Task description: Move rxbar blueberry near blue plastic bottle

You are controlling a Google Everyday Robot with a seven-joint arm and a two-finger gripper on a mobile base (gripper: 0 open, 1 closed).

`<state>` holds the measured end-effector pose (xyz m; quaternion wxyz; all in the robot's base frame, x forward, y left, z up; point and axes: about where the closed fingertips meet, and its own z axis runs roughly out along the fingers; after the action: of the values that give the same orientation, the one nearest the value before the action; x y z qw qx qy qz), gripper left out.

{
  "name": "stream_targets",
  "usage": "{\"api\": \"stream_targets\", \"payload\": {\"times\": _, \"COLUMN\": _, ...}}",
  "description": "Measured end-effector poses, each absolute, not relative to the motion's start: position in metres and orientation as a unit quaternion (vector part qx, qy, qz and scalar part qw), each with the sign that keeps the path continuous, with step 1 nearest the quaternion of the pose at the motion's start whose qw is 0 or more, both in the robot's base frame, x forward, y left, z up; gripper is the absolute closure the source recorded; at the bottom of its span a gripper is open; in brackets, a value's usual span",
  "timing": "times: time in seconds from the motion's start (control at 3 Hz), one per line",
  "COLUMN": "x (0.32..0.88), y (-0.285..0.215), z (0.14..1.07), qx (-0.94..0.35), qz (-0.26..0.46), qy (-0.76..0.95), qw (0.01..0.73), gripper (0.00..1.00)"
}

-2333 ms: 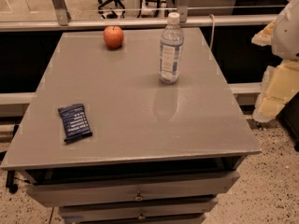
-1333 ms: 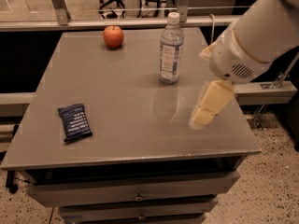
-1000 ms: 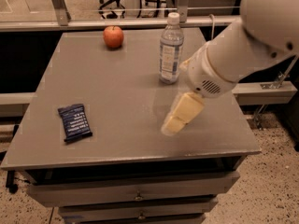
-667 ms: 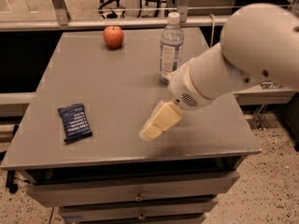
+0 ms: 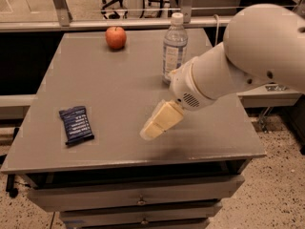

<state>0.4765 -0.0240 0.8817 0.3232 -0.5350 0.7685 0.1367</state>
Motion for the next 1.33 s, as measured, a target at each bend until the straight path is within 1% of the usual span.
{"api": "stream_targets", "payload": {"times": 0.33, "x": 0.478, "y": -0.008, "z": 0.87, "qx": -0.539, "qz": 0.151, "qy": 0.759, "qw": 0.334, "gripper": 0.0}}
{"api": "stream_targets", "payload": {"times": 1.0, "x": 0.502, "y": 0.086, "z": 0.82, "qx": -0.554, "qz": 0.231, "qy": 0.7, "qw": 0.386, "gripper": 0.0}}
{"api": "stream_targets", "payload": {"times": 1.33, "x": 0.507, "y": 0.118, "z": 0.819, "qx": -0.551, "qz": 0.257, "qy": 0.686, "qw": 0.399, "gripper": 0.0}}
